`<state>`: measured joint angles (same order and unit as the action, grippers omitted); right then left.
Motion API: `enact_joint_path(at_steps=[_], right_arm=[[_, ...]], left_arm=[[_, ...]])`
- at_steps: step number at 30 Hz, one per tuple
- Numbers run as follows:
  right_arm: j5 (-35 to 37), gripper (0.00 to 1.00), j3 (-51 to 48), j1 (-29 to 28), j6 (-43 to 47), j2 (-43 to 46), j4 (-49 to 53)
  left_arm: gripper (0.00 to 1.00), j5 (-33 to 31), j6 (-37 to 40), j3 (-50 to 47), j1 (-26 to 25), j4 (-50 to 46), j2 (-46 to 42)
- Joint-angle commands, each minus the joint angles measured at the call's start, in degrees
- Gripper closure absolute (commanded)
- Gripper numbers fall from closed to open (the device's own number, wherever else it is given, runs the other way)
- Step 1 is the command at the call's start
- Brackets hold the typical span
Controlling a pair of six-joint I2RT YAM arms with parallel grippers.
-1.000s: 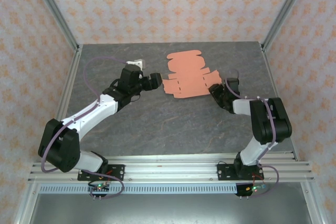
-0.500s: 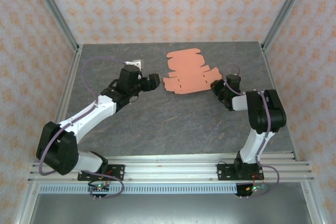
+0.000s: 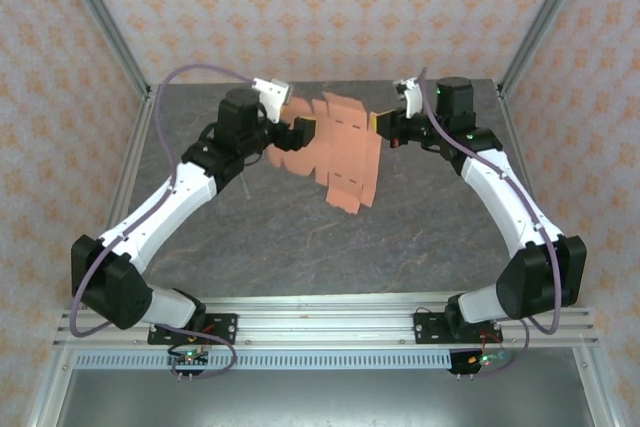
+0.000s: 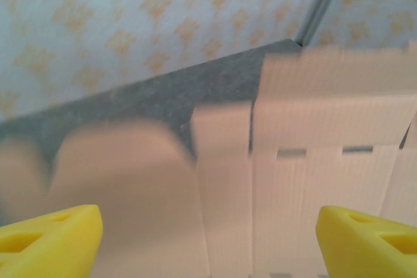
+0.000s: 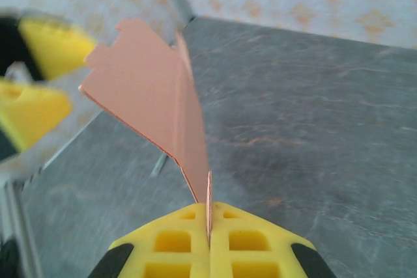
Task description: Fold the paper box
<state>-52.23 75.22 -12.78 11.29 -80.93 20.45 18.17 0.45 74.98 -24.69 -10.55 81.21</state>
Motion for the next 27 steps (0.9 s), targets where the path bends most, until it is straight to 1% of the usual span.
enact_joint_path(at_steps=[1, 4, 7, 11, 14, 15, 17, 19, 22, 24, 25, 26, 27], right_arm=[[-4.1, 1.0, 4.4, -0.9, 12.3, 0.8, 13.7], [-4.6, 1.0, 7.5, -2.2, 15.2, 0.7, 16.8], [-5.3, 1.0, 8.7, -2.7, 17.0, 0.7, 18.4], [-6.0, 1.0, 10.5, -3.2, 20.3, 0.4, 22.1], [-6.6, 1.0, 11.4, -3.3, 21.4, 0.1, 22.7], [-7.1, 1.0, 11.9, -3.4, 21.7, -0.1, 23.1], [-7.4, 1.0, 13.1, -3.5, 22.3, -0.5, 23.7], [-6.6, 1.0, 14.1, -3.6, 22.2, -1.1, 23.5], [-5.0, 1.0, 15.0, -3.6, 22.2, -2.5, 23.4], [-4.5, 1.0, 15.6, -3.6, 21.1, -3.4, 22.6], [-3.3, 0.94, 15.5, -3.6, 18.9, -3.4, 21.2], [-2.3, 0.79, 15.4, -3.5, 17.4, -3.3, 20.2], [-1.4, 0.61, 14.5, -3.6, 16.1, -2.6, 19.2]], left_arm=[[0.14, 5.0, 16.6, 8.7, -1.4, -13.1, 1.4], [0.12, 6.4, 26.1, 14.6, -1.5, -22.7, 3.1], [0.1, 7.6, 33.6, 18.4, -1.5, -29.9, 4.9], [0.09, 10.4, 39.6, 23.7, -1.6, -36.8, 8.8], [0.12, 17.2, 42.5, 28.9, -1.5, -42.3, 12.6], [0.16, 19.3, 42.9, 30.5, -1.7, -43.3, 13.9], [0.31, 23.3, 43.4, 33.7, -1.6, -45.7, 16.4], [0.56, 26.1, 43.2, 37.1, -1.7, -48.6, 18.8], [0.86, 29.0, 41.9, 36.6, -1.7, -47.8, 19.4], [1.0, 29.4, 40.6, 35.4, -1.7, -46.3, 18.9], [1.0, 29.2, 40.0, 35.2, -1.6, -46.2, 18.4], [1.0, 29.2, 39.3, 35.1, -1.4, -46.3, 17.9], [1.0, 29.7, 38.1, 34.9, -0.9, -46.4, 17.2]])
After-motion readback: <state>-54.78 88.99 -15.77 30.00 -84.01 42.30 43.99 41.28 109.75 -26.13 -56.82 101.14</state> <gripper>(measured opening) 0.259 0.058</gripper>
